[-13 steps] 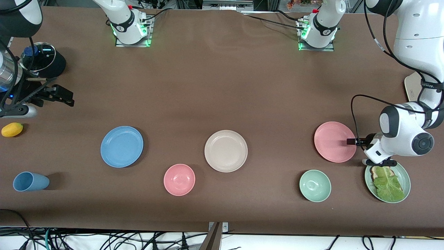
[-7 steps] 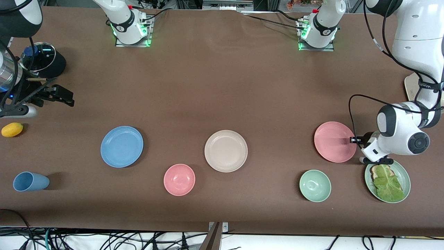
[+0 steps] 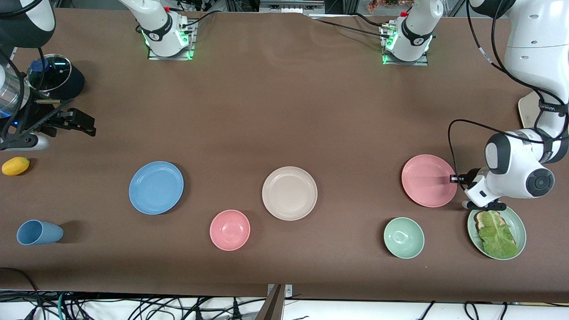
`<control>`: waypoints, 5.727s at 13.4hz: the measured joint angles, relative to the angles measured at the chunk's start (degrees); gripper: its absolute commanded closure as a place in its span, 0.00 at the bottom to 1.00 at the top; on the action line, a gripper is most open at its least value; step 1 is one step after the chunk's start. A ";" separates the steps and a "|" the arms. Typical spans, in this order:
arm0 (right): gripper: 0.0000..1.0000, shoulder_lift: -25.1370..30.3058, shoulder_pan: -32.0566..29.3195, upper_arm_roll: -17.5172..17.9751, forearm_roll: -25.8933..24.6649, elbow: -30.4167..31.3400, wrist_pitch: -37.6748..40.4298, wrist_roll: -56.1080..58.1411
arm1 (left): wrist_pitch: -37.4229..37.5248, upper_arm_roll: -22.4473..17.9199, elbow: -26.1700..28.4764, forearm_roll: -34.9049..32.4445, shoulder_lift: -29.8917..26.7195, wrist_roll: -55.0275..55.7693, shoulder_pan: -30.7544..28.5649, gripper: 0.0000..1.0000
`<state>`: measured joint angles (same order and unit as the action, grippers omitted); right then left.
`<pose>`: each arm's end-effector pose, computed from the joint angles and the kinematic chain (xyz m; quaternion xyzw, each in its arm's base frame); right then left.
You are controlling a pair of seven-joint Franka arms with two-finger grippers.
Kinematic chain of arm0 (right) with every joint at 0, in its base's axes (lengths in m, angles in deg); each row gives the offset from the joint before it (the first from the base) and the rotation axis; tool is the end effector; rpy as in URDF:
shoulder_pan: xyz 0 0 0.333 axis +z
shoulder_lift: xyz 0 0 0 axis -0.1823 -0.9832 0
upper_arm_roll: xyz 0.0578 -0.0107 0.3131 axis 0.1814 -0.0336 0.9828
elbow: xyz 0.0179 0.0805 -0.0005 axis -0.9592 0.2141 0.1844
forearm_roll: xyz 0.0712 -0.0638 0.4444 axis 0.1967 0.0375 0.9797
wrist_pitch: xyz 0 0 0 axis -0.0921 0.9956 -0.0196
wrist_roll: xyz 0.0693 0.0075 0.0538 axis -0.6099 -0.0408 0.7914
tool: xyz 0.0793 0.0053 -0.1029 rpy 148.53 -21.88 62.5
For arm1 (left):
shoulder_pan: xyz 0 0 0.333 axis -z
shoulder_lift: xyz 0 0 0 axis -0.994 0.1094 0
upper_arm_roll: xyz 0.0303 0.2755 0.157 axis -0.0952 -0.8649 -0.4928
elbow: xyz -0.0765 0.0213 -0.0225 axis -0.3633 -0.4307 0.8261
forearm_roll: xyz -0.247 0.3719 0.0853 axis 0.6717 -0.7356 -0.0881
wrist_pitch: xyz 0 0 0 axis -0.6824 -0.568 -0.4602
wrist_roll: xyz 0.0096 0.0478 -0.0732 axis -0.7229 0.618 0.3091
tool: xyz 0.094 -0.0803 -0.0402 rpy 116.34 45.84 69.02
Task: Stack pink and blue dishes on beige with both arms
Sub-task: 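Lift the pink plate with the left gripper and carry it over the beige plate, then lower the pink plate onto the beige plate while the right gripper reaches out, then grasp the blue plate rim with the right gripper while the left gripper withdraws, then lift the blue plate with the right gripper and carry it over the pink plate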
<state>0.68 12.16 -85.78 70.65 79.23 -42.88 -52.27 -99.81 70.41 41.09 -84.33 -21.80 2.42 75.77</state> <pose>0.6713 0.0386 0.5570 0.9996 0.0194 -0.0106 0.0148 0.6882 0.1123 0.1438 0.9885 -0.0089 -0.1502 0.0118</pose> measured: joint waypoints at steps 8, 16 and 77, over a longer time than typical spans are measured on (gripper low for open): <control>0.00 -0.08 -0.03 -0.04 -0.05 0.00 -0.03 0.00 | 14.22 7.95 -0.73 2.63 -9.56 10.17 0.57 1.00; 0.00 -0.99 -0.04 -0.07 -1.73 0.00 -0.08 -0.02 | 4.40 16.46 -4.59 8.59 -4.72 38.64 13.35 1.00; 1.00 -23.43 -6.22 4.55 -2.27 5.74 -26.30 1.05 | 29.87 2.34 -7.68 1.77 -33.91 6.61 6.07 0.00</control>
<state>-22.75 5.94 -81.22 68.38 84.97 -69.18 -51.22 -69.94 72.75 33.41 -82.56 -55.72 9.03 81.84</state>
